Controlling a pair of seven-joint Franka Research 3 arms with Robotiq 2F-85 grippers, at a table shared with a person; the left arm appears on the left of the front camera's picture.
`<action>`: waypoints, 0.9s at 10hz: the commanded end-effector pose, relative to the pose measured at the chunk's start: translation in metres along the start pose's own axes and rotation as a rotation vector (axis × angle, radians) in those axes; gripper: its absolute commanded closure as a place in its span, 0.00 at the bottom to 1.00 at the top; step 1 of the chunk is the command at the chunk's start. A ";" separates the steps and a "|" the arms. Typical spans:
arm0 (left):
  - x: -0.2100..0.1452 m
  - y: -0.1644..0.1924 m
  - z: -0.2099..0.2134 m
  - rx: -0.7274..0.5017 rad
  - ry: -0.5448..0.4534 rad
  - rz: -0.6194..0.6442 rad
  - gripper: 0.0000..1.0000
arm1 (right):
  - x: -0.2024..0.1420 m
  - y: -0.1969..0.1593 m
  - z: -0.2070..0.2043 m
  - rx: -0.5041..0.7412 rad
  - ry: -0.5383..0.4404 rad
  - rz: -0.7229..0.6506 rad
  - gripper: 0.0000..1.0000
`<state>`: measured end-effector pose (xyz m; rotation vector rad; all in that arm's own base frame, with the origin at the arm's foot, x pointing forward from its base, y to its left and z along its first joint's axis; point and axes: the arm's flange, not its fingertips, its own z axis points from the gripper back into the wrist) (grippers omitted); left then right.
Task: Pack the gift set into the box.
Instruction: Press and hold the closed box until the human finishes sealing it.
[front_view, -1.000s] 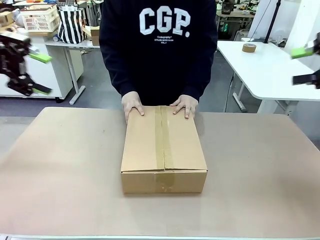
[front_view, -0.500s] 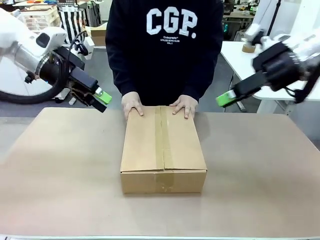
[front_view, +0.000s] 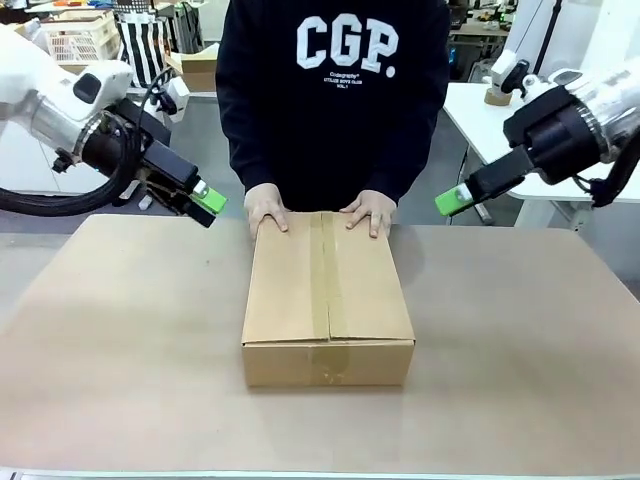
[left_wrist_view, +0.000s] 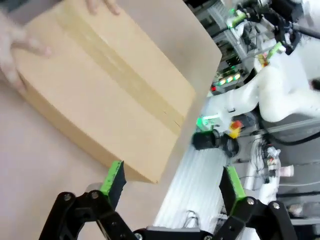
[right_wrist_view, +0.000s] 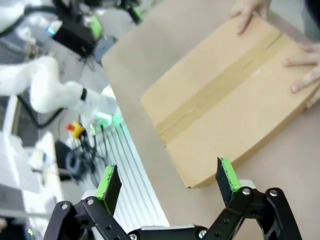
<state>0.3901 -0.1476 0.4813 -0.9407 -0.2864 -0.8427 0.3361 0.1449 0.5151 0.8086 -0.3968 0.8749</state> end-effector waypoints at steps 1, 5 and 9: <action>0.017 -0.003 -0.045 0.153 -0.134 -0.535 0.00 | 0.025 -0.035 -0.041 0.034 0.056 0.504 0.00; 0.005 0.007 -0.068 0.355 -0.344 -0.999 0.00 | 0.012 -0.063 -0.055 -0.107 -0.162 1.009 0.00; 0.023 -0.008 -0.053 0.380 -0.230 -0.821 0.00 | 0.023 -0.061 -0.042 -0.151 -0.042 0.834 0.00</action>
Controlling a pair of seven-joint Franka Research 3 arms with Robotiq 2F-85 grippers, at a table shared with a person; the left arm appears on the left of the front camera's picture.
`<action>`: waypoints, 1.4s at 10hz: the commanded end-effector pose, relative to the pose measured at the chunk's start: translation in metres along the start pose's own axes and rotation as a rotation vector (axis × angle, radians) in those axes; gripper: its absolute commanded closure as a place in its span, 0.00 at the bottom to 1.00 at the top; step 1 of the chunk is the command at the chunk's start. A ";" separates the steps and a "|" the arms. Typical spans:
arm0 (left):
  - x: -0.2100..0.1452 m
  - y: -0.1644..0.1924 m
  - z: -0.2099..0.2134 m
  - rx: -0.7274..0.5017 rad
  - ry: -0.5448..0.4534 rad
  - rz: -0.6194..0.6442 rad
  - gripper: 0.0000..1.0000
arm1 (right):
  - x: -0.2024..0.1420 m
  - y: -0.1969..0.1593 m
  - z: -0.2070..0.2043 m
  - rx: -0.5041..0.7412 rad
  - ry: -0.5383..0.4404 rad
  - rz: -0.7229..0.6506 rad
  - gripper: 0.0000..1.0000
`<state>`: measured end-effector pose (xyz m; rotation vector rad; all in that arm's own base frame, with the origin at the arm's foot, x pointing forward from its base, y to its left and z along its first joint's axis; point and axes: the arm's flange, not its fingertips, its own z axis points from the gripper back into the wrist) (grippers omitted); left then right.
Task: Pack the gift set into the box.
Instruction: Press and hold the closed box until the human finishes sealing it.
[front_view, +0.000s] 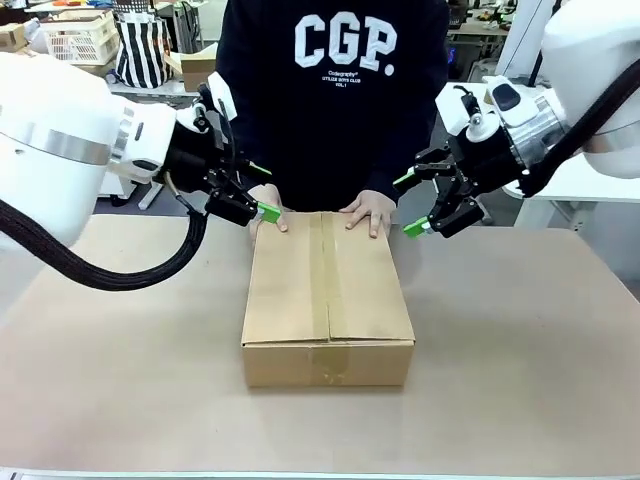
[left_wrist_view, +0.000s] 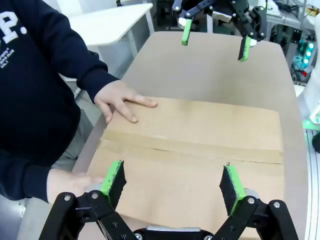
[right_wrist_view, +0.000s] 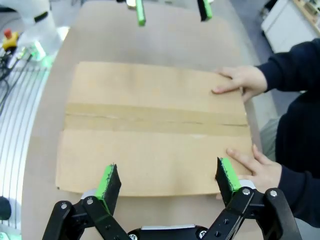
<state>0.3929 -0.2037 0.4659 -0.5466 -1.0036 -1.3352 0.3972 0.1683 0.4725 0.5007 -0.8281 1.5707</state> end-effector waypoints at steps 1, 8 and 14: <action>-0.008 -0.010 -0.006 -0.090 -0.028 -0.100 0.00 | -0.016 -0.014 -0.015 0.028 -0.090 -0.019 0.00; -0.109 -0.047 -0.069 -0.235 -0.121 0.120 0.00 | -0.100 -0.024 -0.110 0.122 -0.260 -0.092 0.00; -0.131 -0.045 -0.087 -0.238 -0.117 0.111 0.00 | -0.096 0.007 -0.142 0.186 -0.224 -0.236 0.00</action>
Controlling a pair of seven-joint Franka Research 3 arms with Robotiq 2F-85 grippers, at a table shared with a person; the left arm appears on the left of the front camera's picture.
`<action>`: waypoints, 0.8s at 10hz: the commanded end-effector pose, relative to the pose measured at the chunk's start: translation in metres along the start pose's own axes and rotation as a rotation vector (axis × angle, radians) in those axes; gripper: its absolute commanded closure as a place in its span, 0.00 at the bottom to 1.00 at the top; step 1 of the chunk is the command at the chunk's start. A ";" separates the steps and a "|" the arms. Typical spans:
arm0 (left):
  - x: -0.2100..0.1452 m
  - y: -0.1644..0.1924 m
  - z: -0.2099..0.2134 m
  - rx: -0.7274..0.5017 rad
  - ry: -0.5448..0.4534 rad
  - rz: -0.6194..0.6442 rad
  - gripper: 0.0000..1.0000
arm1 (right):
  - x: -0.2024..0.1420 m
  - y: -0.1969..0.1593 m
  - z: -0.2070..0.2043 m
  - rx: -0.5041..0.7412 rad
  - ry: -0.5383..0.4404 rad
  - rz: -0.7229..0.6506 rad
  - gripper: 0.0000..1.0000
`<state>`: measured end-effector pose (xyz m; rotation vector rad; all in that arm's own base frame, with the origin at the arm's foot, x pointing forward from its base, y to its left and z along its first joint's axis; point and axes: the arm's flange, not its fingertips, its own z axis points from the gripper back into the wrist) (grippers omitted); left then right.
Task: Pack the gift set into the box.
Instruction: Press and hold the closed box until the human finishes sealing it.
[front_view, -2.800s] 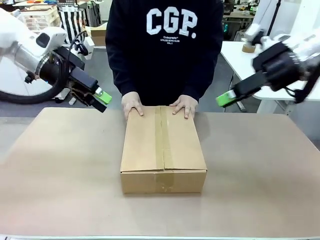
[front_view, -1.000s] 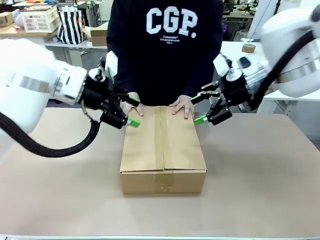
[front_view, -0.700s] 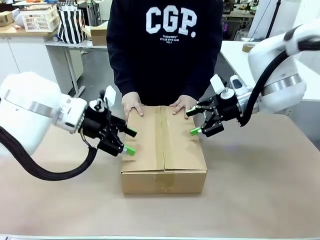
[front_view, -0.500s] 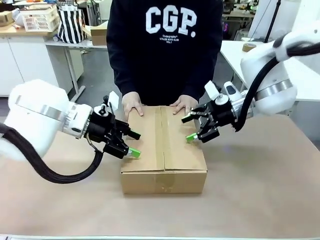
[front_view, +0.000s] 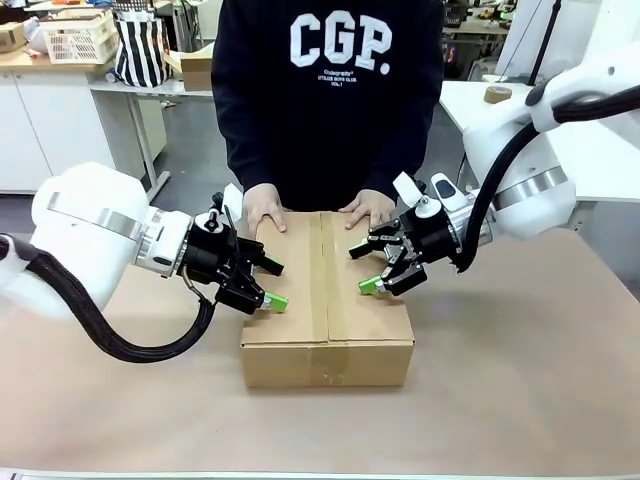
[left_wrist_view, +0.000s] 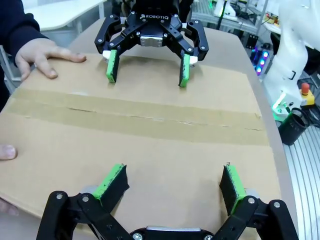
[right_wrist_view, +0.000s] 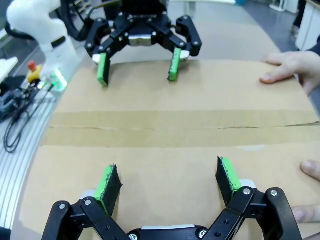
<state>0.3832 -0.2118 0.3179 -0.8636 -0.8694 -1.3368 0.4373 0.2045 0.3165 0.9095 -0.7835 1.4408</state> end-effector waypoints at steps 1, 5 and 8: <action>-0.015 0.002 -0.011 0.020 -0.020 -0.031 0.00 | -0.005 0.013 -0.010 -0.031 0.009 -0.073 0.00; -0.023 0.012 -0.010 0.006 -0.066 0.026 0.00 | -0.010 0.014 -0.005 -0.102 0.119 -0.114 0.00; -0.008 0.008 -0.007 -0.009 -0.048 0.011 0.00 | 0.002 0.005 0.001 -0.046 0.018 -0.079 0.00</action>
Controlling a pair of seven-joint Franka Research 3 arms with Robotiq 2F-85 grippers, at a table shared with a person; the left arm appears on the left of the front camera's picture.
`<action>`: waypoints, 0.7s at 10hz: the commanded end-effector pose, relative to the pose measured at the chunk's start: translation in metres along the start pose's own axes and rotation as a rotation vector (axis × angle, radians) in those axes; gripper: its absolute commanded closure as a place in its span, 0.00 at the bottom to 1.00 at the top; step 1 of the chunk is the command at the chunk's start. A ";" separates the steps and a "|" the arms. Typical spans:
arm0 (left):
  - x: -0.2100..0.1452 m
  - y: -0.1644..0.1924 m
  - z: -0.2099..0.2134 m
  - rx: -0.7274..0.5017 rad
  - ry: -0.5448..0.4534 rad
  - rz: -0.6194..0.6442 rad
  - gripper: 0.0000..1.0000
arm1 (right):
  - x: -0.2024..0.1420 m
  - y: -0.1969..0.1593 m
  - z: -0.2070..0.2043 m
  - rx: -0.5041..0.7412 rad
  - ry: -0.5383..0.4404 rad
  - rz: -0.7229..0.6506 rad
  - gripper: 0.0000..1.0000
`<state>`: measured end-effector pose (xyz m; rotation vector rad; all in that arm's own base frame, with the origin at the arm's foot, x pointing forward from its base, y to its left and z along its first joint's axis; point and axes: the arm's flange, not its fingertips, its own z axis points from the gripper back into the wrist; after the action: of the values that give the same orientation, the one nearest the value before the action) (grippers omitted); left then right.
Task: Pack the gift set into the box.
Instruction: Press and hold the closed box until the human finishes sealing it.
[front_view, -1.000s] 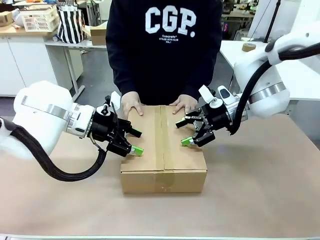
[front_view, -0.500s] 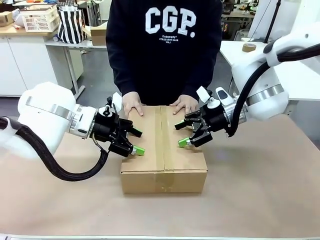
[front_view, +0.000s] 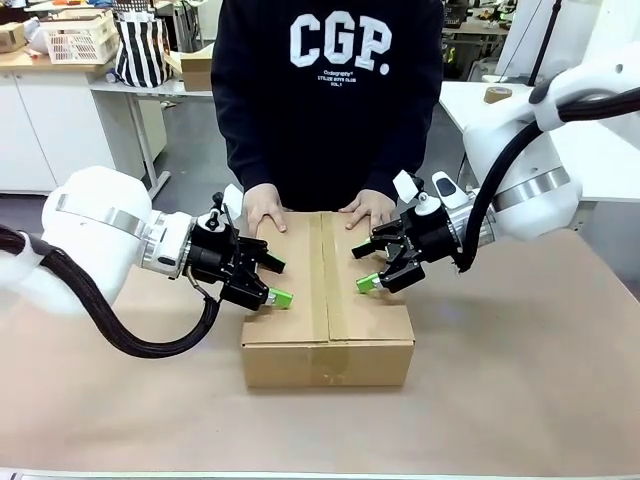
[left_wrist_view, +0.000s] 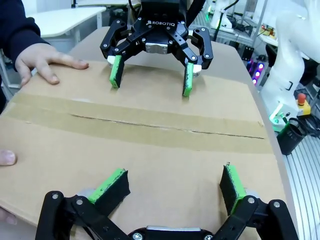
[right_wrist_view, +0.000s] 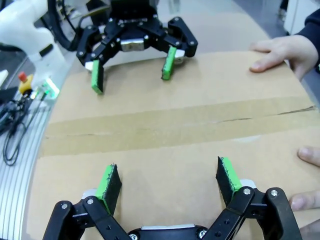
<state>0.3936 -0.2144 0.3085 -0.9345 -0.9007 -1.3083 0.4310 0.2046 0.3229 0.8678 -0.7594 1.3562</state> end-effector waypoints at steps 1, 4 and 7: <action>-0.001 -0.002 0.000 0.010 0.020 -0.007 0.00 | -0.003 -0.001 -0.001 0.010 -0.007 -0.004 0.00; -0.001 -0.002 0.000 0.010 0.020 -0.007 0.00 | -0.003 -0.001 -0.001 0.010 -0.007 -0.004 0.00; -0.001 -0.002 0.000 0.010 0.020 -0.007 0.00 | -0.003 -0.001 -0.001 0.010 -0.007 -0.004 0.00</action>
<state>0.3936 -0.2145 0.3089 -0.9302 -0.9006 -1.3103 0.4311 0.2038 0.3226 0.8768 -0.7593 1.3540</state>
